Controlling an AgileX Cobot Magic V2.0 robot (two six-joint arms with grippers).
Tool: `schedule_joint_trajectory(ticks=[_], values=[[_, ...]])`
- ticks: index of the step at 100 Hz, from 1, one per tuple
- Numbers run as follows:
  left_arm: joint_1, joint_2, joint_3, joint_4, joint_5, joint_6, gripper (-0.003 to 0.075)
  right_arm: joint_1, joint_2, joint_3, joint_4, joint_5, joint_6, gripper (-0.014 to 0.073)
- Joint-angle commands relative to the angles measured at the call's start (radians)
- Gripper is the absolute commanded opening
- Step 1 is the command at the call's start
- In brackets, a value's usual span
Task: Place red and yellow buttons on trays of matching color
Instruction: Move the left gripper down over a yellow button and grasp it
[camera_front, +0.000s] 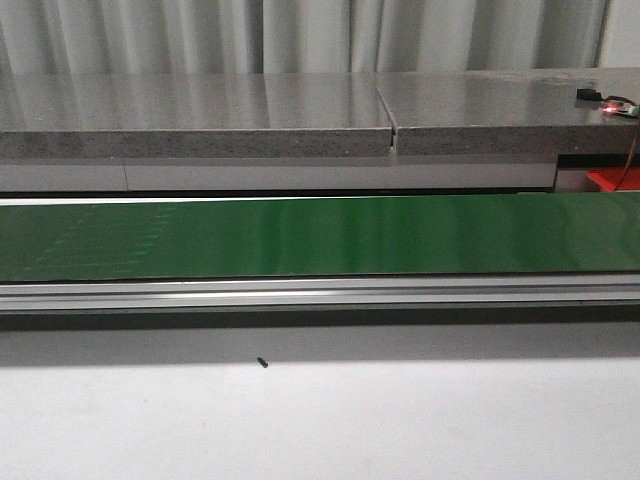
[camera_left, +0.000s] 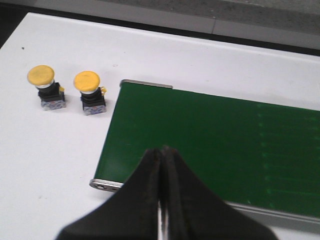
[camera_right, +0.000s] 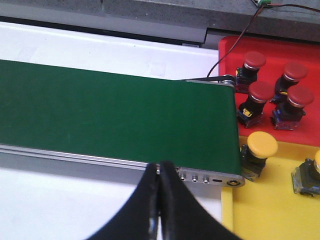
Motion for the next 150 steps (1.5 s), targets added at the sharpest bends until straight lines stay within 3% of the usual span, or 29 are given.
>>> schedule_joint_trajectory(ticks=[1,10,17,22,37,44,83,108,150], values=[[0.036,0.064,-0.077,-0.027,-0.073,-0.013,-0.002,0.0,0.001,-0.024,0.005,-0.088,-0.005,-0.0067],[0.079,0.144,-0.143,-0.027,-0.04,-0.013,-0.0012,0.0,0.001,-0.024,0.005,-0.089,-0.005,-0.0067],[0.106,0.204,-0.196,-0.027,-0.006,-0.013,0.005,0.0,0.001,-0.024,0.007,-0.087,-0.005,-0.0067],[0.121,0.246,-0.234,-0.027,0.017,-0.013,0.0134,0.0,0.001,-0.024,0.009,-0.085,-0.005,-0.0067],[0.156,0.36,-0.334,-0.031,0.04,-0.044,0.0479,0.0,0.001,-0.024,0.009,-0.077,-0.005,-0.0067],[0.178,0.413,-0.382,-0.027,0.062,-0.084,0.0557,0.0,0.001,-0.024,0.009,-0.074,-0.005,-0.0067],[0.31,0.758,-0.687,-0.021,0.282,-0.148,0.0533,0.0,0.001,-0.024,0.009,-0.072,-0.005,-0.0067],[0.321,0.945,-0.85,-0.018,0.373,-0.169,0.0533,0.0,0.001,-0.024,0.009,-0.072,-0.005,-0.0067],[0.321,1.131,-0.983,-0.011,0.313,-0.188,0.0533,0.0,0.001,-0.024,0.009,-0.071,-0.005,-0.0067]])
